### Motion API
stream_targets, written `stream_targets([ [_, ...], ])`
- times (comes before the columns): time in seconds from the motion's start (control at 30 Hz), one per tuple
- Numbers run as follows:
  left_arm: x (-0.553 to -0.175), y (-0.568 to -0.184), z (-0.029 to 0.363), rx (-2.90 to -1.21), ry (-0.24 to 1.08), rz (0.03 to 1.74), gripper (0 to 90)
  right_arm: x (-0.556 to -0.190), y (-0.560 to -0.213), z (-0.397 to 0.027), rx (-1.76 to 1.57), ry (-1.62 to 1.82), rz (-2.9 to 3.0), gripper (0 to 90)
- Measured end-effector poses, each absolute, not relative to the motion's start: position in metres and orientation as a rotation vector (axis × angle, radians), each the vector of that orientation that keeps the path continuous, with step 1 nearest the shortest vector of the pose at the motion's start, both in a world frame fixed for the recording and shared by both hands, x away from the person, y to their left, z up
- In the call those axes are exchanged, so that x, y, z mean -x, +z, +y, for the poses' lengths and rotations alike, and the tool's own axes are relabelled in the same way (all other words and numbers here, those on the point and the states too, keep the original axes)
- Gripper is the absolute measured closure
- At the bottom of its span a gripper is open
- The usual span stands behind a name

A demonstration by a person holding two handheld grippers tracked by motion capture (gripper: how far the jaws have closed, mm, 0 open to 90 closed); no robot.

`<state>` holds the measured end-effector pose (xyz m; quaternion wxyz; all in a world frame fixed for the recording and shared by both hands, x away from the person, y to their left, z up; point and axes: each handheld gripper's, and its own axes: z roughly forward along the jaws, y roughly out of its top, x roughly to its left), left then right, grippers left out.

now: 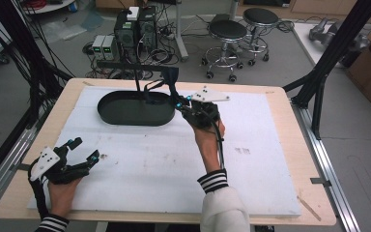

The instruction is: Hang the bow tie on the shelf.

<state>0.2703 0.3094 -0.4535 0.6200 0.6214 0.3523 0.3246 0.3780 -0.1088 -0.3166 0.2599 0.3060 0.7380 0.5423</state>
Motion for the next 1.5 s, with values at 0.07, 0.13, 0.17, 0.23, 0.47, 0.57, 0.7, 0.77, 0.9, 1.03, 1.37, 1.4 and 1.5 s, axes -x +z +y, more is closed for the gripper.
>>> stream_targets([
  [0.07, -0.270, -0.454, 0.309, -1.429, 0.746, 0.810, 16.9, -0.384, -0.315, -0.106, -0.825, 1.468, 1.993, 80.5],
  [0.13, -0.270, -0.453, 0.309, -1.431, 0.749, 0.806, 16.9, -0.390, -0.314, -0.103, -0.823, 1.463, 1.994, 80.5],
  [0.17, -0.270, -0.454, 0.309, -1.431, 0.750, 0.806, 16.9, -0.392, -0.314, -0.102, -0.826, 1.466, 1.991, 80.5],
  [0.23, -0.270, -0.454, 0.309, -1.431, 0.749, 0.806, 16.9, -0.398, -0.314, -0.099, -0.832, 1.456, 1.998, 80.5],
  [0.47, -0.270, -0.454, 0.309, -1.430, 0.749, 0.805, 16.9, -0.415, -0.312, -0.091, -0.875, 1.434, 1.963, 80.5],
  [0.57, -0.270, -0.454, 0.309, -1.430, 0.749, 0.804, 16.9, -0.422, -0.310, -0.088, -0.903, 1.444, 1.929, 80.6],
  [0.7, -0.270, -0.454, 0.309, -1.427, 0.747, 0.807, 16.9, -0.431, -0.308, -0.086, -0.937, 1.443, 1.910, 80.6],
  [0.77, -0.270, -0.454, 0.309, -1.427, 0.746, 0.810, 17.0, -0.437, -0.308, -0.083, -0.933, 1.434, 1.910, 80.6],
  [0.9, -0.271, -0.454, 0.310, -1.429, 0.745, 0.810, 17.1, -0.447, -0.315, -0.075, -0.942, 1.415, 1.916, 80.6],
  [1.03, -0.270, -0.454, 0.310, -1.428, 0.746, 0.808, 17.1, -0.453, -0.322, -0.074, -0.973, 1.384, 1.909, 80.6],
  [1.37, -0.270, -0.453, 0.310, -1.430, 0.745, 0.810, 17.3, -0.465, -0.334, -0.080, -1.029, 1.301, 1.897, 79.8],
  [1.4, -0.270, -0.453, 0.309, -1.430, 0.746, 0.810, 17.3, -0.467, -0.336, -0.080, -1.032, 1.305, 1.900, 79.6],
  [1.5, -0.270, -0.453, 0.309, -1.431, 0.747, 0.811, 17.3, -0.470, -0.340, -0.082, -1.040, 1.293, 1.912, 79.2],
])
